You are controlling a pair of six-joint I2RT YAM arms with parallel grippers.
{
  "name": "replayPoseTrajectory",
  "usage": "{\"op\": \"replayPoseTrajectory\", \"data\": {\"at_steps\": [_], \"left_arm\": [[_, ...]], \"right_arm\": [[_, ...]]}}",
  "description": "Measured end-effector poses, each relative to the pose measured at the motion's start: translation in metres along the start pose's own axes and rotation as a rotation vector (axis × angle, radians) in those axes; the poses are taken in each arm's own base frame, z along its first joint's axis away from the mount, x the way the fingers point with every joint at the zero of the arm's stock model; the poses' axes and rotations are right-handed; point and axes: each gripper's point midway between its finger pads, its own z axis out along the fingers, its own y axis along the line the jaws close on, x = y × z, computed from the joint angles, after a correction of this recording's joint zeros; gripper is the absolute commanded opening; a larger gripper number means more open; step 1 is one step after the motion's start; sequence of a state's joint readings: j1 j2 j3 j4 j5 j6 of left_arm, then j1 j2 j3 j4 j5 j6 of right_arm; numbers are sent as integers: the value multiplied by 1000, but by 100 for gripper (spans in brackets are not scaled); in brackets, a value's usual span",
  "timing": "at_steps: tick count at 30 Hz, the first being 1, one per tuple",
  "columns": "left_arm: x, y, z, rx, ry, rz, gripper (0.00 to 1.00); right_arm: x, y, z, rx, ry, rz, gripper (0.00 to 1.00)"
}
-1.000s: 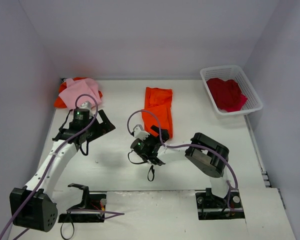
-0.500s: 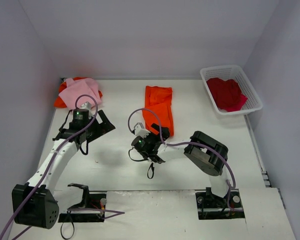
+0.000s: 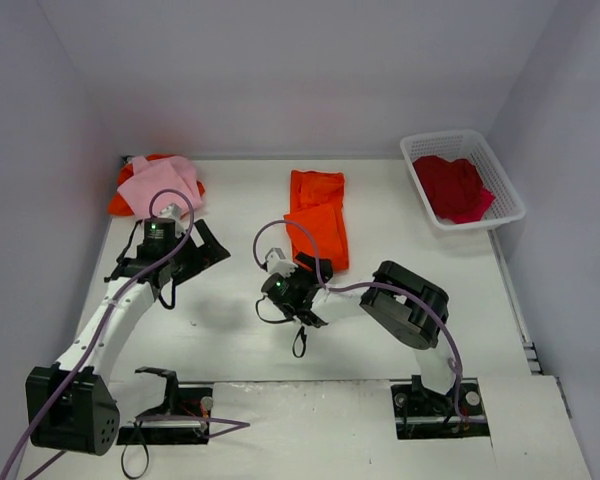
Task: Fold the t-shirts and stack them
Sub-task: Grab one side of the 2/3 rectangular tshirt with right arm
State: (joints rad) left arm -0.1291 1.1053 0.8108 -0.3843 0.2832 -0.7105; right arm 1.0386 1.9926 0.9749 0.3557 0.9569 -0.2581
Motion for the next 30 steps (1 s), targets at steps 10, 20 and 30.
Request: {"op": "replayPoseTrajectory", "data": {"at_steps": [10,20,30], "left_arm": [[5,4,2,0,14,-8,88],[4,4,2,9,18,-15,88],[4,4,2,8,18,-15,88]], "right_arm": [[7,12,7,-51,15,-26,2],[12,13,7,-61,28,-41,0],[11,-3,-11,-90,44,-33,0]]}}
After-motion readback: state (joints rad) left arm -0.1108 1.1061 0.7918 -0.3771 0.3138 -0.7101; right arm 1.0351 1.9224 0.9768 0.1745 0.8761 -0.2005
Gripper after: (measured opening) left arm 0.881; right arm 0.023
